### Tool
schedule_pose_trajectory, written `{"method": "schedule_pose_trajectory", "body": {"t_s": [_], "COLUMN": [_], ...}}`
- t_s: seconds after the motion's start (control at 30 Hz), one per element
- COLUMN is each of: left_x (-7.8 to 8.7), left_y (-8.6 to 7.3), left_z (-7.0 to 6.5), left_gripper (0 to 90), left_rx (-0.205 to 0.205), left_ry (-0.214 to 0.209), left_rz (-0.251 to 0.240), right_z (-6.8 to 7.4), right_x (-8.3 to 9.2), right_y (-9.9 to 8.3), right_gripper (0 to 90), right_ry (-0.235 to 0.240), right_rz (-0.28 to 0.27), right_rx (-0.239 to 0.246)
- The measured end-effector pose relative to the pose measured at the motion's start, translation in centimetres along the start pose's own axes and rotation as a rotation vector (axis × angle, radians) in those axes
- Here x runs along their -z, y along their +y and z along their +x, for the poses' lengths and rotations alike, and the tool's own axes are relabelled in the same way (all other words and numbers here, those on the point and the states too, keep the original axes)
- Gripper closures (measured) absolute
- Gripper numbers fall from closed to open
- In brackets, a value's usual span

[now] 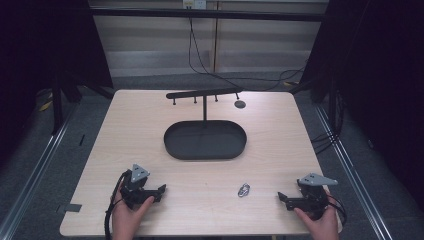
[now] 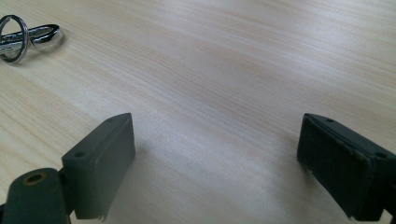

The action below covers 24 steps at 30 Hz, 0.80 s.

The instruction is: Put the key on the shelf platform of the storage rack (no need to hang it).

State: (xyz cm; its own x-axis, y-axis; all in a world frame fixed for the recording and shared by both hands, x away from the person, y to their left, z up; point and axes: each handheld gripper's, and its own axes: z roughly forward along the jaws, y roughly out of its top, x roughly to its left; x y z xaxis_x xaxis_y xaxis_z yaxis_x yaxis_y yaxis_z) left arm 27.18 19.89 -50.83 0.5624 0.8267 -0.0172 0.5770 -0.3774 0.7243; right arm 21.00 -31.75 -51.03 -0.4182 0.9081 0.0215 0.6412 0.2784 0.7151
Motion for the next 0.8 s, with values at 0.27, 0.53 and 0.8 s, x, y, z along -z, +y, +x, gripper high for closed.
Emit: {"method": "schedule_pose_trajectory", "body": {"t_s": [0.27, 0.53, 0.8], "left_x": [0.0, -0.1, -0.2], "left_y": [0.0, 0.1, 0.2], "left_z": [0.0, 0.0, 0.1], "left_gripper": [14.0, 13.9, 13.8], "left_rx": [-0.002, 0.007, 0.001], "left_ry": [-0.002, -0.005, -0.005], "left_rz": [0.002, -0.004, 0.003], "right_z": [0.0, 0.0, 2.4], "right_x": [0.0, 0.5, 1.8], "right_y": [0.0, 0.3, 3.3], "right_gripper": [11.9, 26.9, 33.3], "right_ry": [0.0, 0.008, 0.145], "right_rz": [-0.003, -0.003, -0.007], "right_rx": [0.004, 0.01, 0.111]}}
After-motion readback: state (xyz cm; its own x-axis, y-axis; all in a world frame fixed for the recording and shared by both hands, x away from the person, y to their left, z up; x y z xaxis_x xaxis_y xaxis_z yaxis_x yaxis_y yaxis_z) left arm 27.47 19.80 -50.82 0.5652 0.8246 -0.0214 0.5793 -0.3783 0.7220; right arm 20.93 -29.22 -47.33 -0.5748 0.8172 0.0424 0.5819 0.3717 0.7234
